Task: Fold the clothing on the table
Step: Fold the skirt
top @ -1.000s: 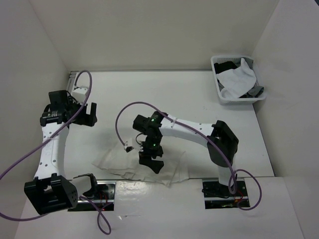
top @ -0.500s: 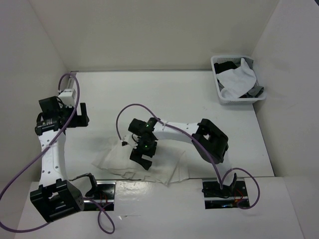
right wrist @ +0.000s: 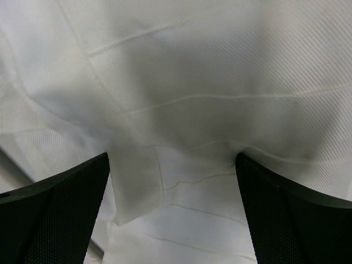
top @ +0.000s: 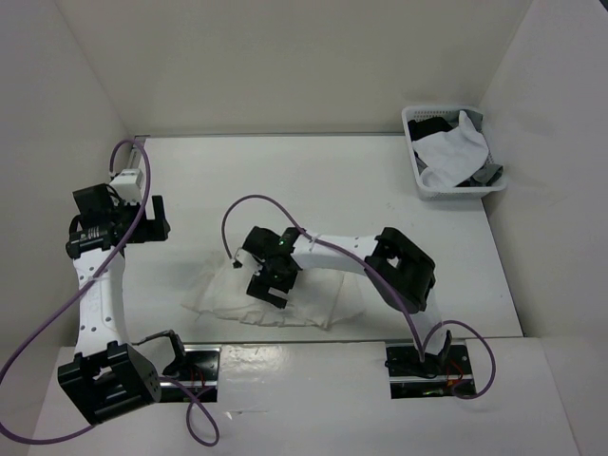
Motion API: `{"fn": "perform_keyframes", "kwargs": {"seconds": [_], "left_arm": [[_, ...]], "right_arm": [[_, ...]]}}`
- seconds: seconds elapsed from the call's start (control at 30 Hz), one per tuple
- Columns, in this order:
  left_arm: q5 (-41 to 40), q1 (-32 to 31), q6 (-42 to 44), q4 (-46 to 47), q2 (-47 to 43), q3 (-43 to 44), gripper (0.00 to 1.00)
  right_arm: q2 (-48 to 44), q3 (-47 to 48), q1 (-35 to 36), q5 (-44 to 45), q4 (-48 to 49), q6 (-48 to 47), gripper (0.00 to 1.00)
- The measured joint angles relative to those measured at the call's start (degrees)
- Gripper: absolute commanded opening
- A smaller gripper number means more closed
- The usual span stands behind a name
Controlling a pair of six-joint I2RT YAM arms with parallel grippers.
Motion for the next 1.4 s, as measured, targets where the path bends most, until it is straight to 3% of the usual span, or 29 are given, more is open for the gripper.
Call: {"fn": "perform_keyframes", "kwargs": {"seconds": [0.23, 0.5, 0.73, 1.0, 1.2, 1.4], "left_arm": [[0.46, 0.00, 0.00, 0.00, 0.00, 0.00, 0.99], [0.92, 0.00, 0.00, 0.00, 0.00, 0.00, 0.99], [2.23, 0.48, 0.15, -0.02, 0.09, 0.00, 0.99], [9.84, -0.52, 4.52, -1.18, 2.19, 0.00, 0.99], [19.23, -4.83, 9.33, -1.84, 12.11, 2.47, 0.99], [29.79, -8.11, 14.14, -0.87, 31.30, 10.99, 0.93]], "right_arm": [[0.24, 0.26, -7.41, 5.92, 0.68, -7.61, 0.99], [5.05, 8.02, -16.98, 9.03, 0.61, -21.40, 0.99], [8.24, 13.29, -18.82, 7.82, 0.28, -30.27, 0.99], [6.86, 18.32, -18.82, 1.09, -1.01, -28.61, 0.99], [-2.71, 20.46, -21.88, -7.34, -3.98, -25.59, 0.99], [-16.85, 14.88, -37.99, -14.12, -6.36, -25.22, 0.99]]}}
